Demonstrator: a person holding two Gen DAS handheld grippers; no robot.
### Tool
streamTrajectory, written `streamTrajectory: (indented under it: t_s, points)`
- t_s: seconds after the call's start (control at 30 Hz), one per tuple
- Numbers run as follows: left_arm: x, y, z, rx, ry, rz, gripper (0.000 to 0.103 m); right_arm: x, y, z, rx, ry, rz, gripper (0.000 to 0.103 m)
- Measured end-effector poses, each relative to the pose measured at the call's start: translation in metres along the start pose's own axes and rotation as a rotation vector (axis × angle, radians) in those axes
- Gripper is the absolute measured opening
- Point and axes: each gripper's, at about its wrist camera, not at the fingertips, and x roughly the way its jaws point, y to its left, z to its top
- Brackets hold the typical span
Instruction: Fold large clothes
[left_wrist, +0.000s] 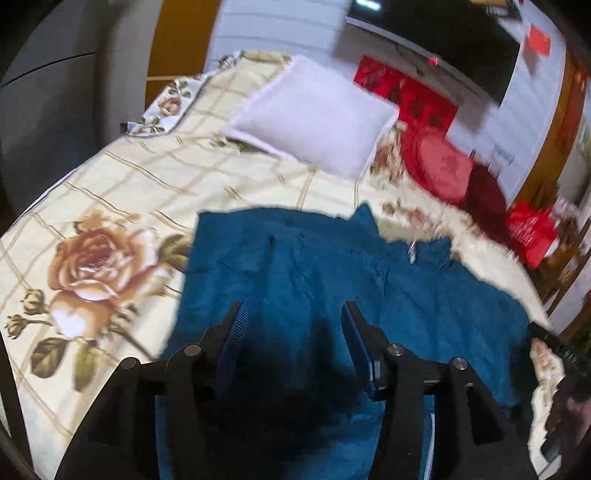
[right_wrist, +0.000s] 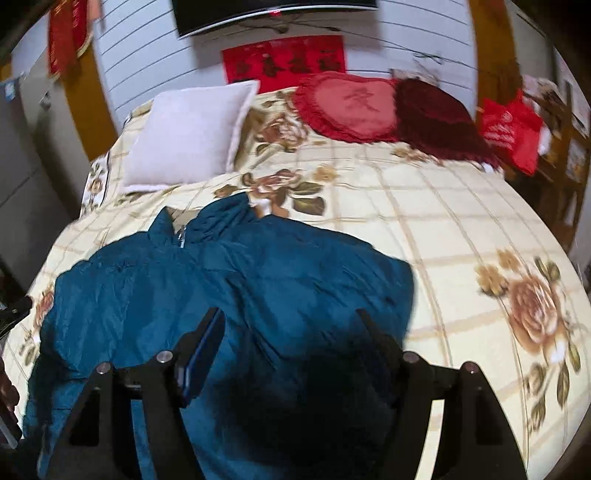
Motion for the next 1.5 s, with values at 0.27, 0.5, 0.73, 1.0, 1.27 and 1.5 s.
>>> streamTrajectory:
  t_s: [0.27,0.5,0.73,1.0,1.27,1.5]
  points:
    - [0.048,-0.006,-0.016,0.032,0.074,0.099,0.041,0.078,-0.001,0.001,-0.029,0.085,-0.086,0.076]
    - [0.047,-0.007,-0.023,0.047,0.084,0.102,0.041,0.050,-0.002,-0.001,0.004,0.091,-0.067,0.077]
    - [0.047,-0.007,-0.024,0.051,0.083,0.104,0.041,-0.003,0.005,-0.043,-0.087,0.059,-0.024,0.077]
    - [0.050,-0.011,-0.027,0.067,0.078,0.118,0.043,0.014,0.011,-0.054,-0.123,0.120,-0.093,0.079]
    - [0.052,-0.011,-0.027,0.065,0.081,0.119,0.044,-0.016,0.030,-0.029,-0.025,-0.048,0.047,0.079]
    - [0.056,-0.012,-0.028,0.077,0.074,0.122,0.046,0.064,0.049,-0.013,-0.055,0.065,-0.030,0.079]
